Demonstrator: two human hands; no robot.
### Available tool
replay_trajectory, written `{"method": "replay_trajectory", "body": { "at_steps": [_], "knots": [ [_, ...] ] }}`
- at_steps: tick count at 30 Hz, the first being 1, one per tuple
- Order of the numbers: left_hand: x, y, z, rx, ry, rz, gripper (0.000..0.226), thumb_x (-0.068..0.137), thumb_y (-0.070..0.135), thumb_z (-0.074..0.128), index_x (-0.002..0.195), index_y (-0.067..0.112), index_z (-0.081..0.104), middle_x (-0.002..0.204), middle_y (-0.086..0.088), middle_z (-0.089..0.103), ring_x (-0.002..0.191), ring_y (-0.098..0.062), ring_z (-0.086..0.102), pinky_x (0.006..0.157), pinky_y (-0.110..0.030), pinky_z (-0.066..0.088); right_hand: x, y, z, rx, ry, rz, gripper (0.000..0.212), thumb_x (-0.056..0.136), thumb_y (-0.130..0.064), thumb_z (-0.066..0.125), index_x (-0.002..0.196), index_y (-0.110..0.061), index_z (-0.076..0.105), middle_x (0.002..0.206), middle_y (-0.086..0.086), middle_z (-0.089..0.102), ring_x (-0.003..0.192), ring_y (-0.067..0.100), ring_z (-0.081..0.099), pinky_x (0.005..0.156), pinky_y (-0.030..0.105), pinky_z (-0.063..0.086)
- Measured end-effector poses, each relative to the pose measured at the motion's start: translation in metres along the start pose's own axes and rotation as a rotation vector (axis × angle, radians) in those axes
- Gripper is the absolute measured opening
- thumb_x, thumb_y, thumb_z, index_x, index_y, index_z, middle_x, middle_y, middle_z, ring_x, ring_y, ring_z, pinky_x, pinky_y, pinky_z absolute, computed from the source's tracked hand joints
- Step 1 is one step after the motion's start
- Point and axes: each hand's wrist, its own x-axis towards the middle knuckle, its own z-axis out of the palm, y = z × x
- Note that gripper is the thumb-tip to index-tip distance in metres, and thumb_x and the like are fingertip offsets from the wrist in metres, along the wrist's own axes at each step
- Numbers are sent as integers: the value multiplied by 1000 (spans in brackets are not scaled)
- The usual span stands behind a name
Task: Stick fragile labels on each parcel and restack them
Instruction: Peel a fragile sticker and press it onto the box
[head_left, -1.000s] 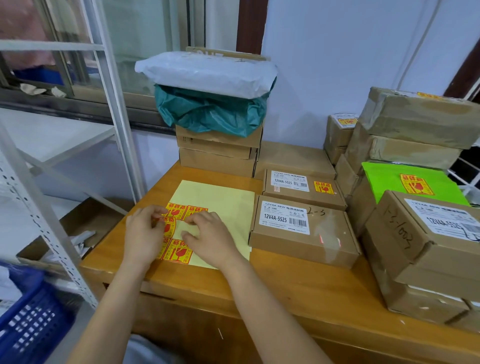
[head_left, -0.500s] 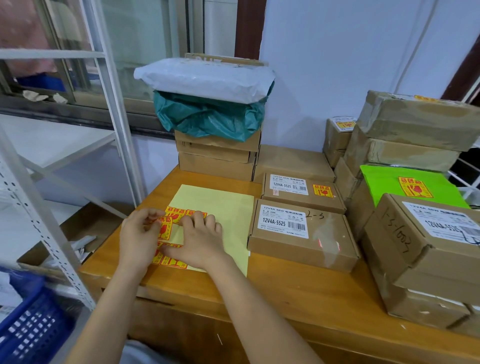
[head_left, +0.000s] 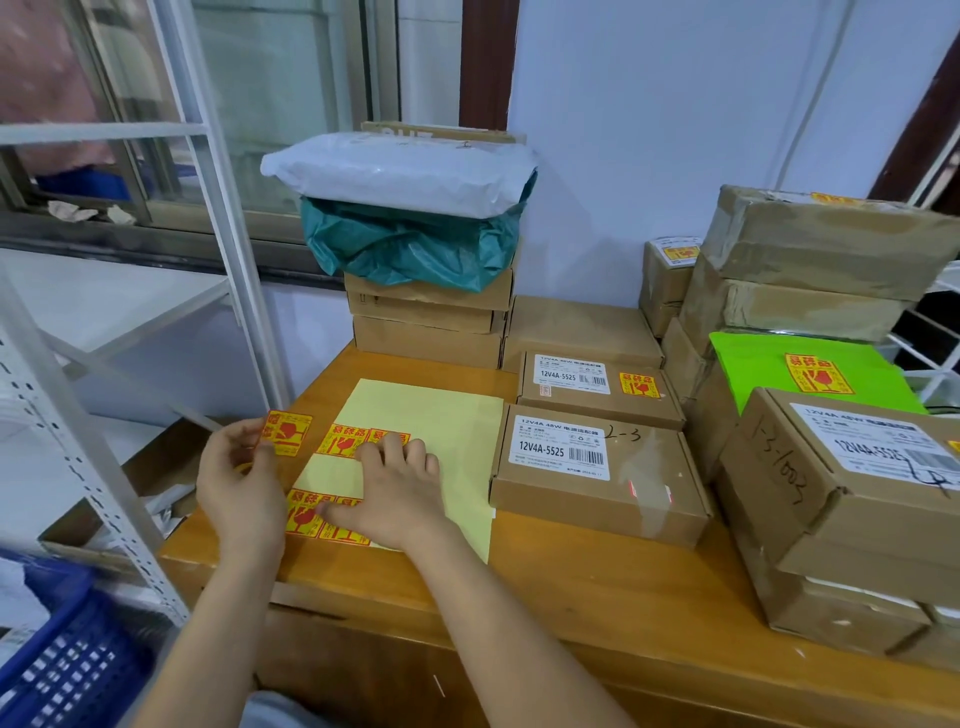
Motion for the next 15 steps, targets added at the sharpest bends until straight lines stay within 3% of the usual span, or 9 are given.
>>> {"method": "replay_trajectory", "body": {
  "at_steps": [6,8,11,13,15],
  "knots": [
    [-7,9,-1,-42,11,-2,22,95,6,51,115,11,57,105,1,56,100,-11,52,85,-22,41,-3,1,-1,30,39,-15,70,86,-65,48,137,-19,38,139,3,35,126,25,28,105,42,26],
    [-11,14,1,-44,3,10,20,95,7,52,115,10,57,105,0,57,100,-11,52,81,-19,40,-5,2,-6,217,87,-3,59,90,-54,47,137,-17,41,137,2,42,125,22,34,104,41,30],
    [-18,29,8,-67,-25,62,16,95,9,53,110,10,57,104,-1,58,98,-12,53,75,-14,40,-19,11,-19,565,242,-26,36,95,-30,49,128,-16,50,120,-2,52,110,12,46,91,27,41],
    [-24,41,16,-83,-70,105,12,95,9,54,105,12,58,101,0,58,95,-13,54,73,-14,40,-33,20,-28,630,406,-75,25,94,-22,48,117,-14,56,109,-6,54,96,4,49,79,17,41],
    [-31,50,27,-74,-168,156,10,94,8,55,100,15,59,95,3,60,92,-13,56,77,-18,44,-45,35,-36,688,587,-117,24,91,-22,44,106,-12,60,98,-9,54,87,0,50,73,14,41]
  ]
}}
